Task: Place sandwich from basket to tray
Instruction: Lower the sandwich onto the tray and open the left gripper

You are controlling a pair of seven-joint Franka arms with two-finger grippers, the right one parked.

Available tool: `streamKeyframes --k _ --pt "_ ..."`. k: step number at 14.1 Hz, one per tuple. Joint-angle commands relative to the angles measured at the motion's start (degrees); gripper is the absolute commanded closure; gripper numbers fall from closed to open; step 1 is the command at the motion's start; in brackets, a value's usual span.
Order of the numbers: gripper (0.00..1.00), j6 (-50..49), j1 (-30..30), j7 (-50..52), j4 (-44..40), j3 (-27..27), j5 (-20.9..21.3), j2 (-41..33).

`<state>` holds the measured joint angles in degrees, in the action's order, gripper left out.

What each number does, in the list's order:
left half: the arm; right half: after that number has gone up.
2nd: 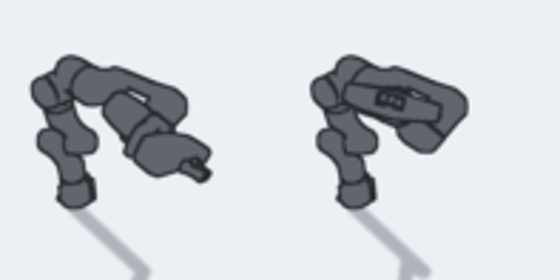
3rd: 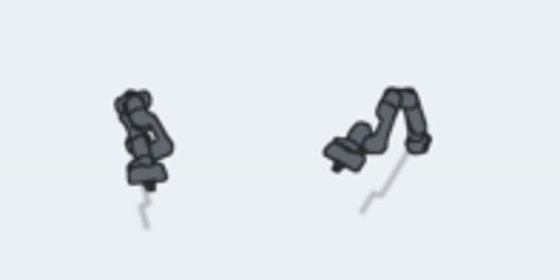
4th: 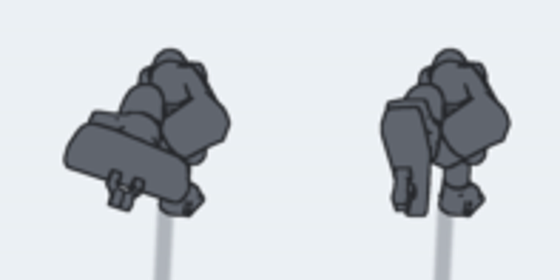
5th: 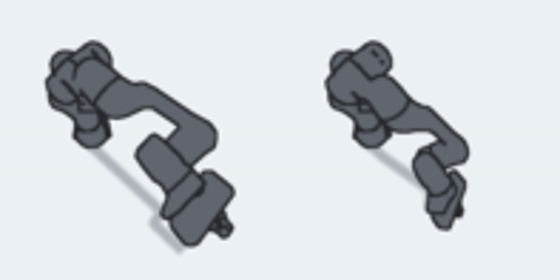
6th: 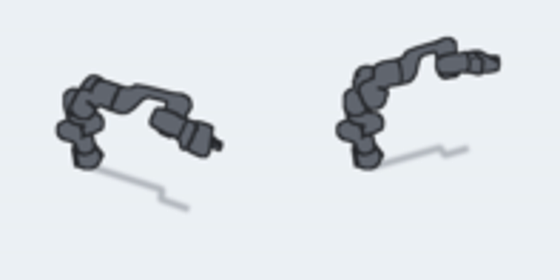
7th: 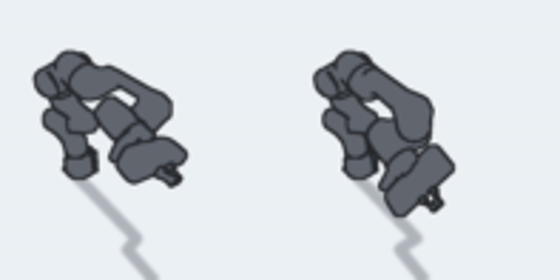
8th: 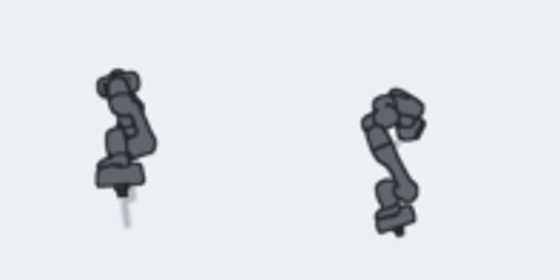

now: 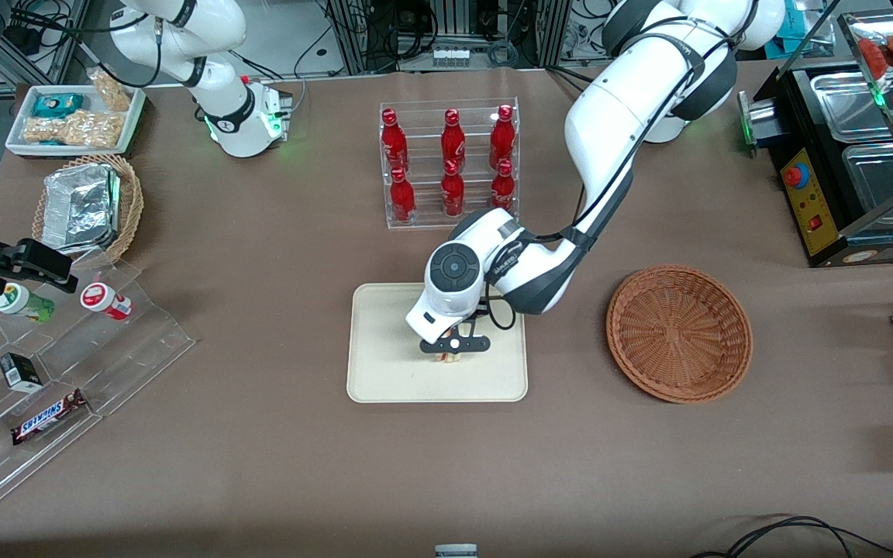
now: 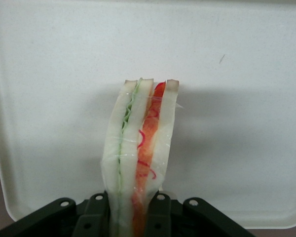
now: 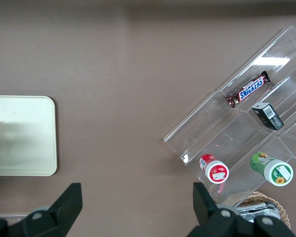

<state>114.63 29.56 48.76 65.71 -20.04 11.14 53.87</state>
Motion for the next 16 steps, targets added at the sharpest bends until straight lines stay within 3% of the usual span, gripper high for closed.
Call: streamKeyframes --k 1,3,5,6,7,9,10,11,16 --pt "0.69 -0.64 0.94 1.34 -2.16 0.53 0.91 0.97" --pt "0.56 -0.64 0.94 2.99 -2.16 0.53 0.91 0.97" --pt "0.54 -0.73 0.85 4.5 -2.07 0.53 0.91 0.71" --pt "0.36 -0.73 0.76 4.76 -2.07 0.53 0.82 0.62" --pt "0.27 -0.73 0.76 4.85 -2.07 0.53 0.9 0.44" --pt "0.23 -0.99 0.59 5.64 -2.07 0.62 0.91 -0.26" --pt "0.07 -1.51 0.06 5.9 -2.07 0.53 0.64 -1.57" --pt "0.0 -3.17 -1.25 5.99 -1.64 0.44 -0.05 -3.67" --pt "0.0 -17.39 -9.07 0.48 -1.28 0.09 -7.0 -15.09"
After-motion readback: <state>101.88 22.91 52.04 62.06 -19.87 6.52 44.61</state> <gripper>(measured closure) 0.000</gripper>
